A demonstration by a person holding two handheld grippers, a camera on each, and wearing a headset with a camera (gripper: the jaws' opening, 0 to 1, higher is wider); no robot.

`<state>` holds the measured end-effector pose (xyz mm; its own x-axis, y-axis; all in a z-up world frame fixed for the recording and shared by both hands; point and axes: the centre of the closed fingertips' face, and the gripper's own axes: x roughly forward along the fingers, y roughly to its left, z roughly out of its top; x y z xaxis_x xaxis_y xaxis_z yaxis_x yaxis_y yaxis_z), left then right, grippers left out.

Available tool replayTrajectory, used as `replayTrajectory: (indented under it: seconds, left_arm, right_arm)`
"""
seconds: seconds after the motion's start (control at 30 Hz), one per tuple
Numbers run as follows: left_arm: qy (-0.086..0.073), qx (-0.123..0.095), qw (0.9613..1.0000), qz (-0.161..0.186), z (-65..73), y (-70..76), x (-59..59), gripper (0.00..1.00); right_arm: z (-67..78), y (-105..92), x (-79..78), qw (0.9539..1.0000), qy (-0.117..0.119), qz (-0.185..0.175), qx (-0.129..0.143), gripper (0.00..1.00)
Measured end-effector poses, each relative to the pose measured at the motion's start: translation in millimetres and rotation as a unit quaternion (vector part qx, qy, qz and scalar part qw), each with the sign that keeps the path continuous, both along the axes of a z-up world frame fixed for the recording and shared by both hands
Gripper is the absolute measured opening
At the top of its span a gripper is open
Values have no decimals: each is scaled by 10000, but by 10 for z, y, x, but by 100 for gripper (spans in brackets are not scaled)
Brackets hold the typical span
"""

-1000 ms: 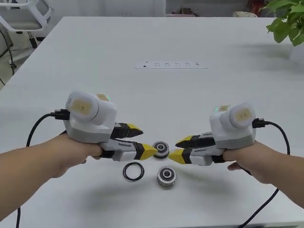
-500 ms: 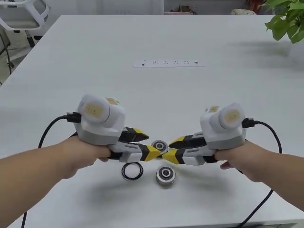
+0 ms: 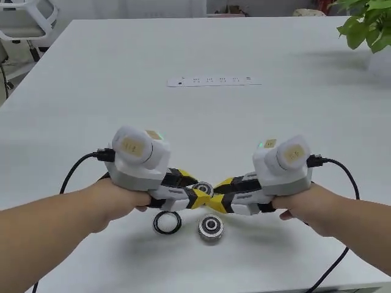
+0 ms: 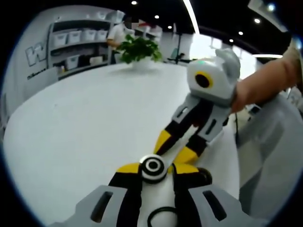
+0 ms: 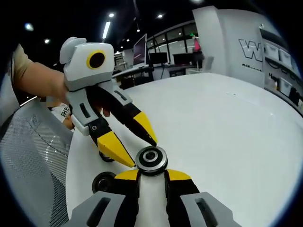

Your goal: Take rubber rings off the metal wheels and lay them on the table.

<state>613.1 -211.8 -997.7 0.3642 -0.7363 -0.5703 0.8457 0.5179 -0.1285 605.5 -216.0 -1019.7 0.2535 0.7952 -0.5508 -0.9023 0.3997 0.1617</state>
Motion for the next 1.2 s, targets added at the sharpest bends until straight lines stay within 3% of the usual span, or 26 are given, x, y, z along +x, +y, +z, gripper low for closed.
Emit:
replayTrajectory:
  seconds: [0.17, 0.33, 0.4, 0.43, 0.47, 0.57, 1.2]
  left_arm:
    - [-17, 62, 10000, 23, -20, 8, 13, 22]
    - [-171, 136, 9997, 83, -32, 17, 54, 16]
    - [-147, 131, 9998, 24, -37, -16, 20, 14]
    - [-322, 132, 9994, 28, -13, -16, 43, 14]
    - [-254, 212, 9994, 35, -38, 9, 11, 14]
    - [-331, 253, 9991, 25, -27, 3, 18, 14]
    - [-238, 228, 9993, 173, -43, 4, 62, 13]
  right_arm:
    - [2, 0, 4, 10000, 37, -38, 50, 18]
    - [4, 2, 4, 9999, 51, -52, 79, 18]
    - [4, 2, 5, 9999, 46, -56, 79, 18]
    - [2, 3, 6, 9999, 43, -58, 80, 18]
    - [3, 4, 10, 9999, 37, -61, 84, 17]
    - [3, 1, 12, 9999, 47, -76, 94, 17]
    - [8, -32, -36, 9994, 224, -121, 247, 11]
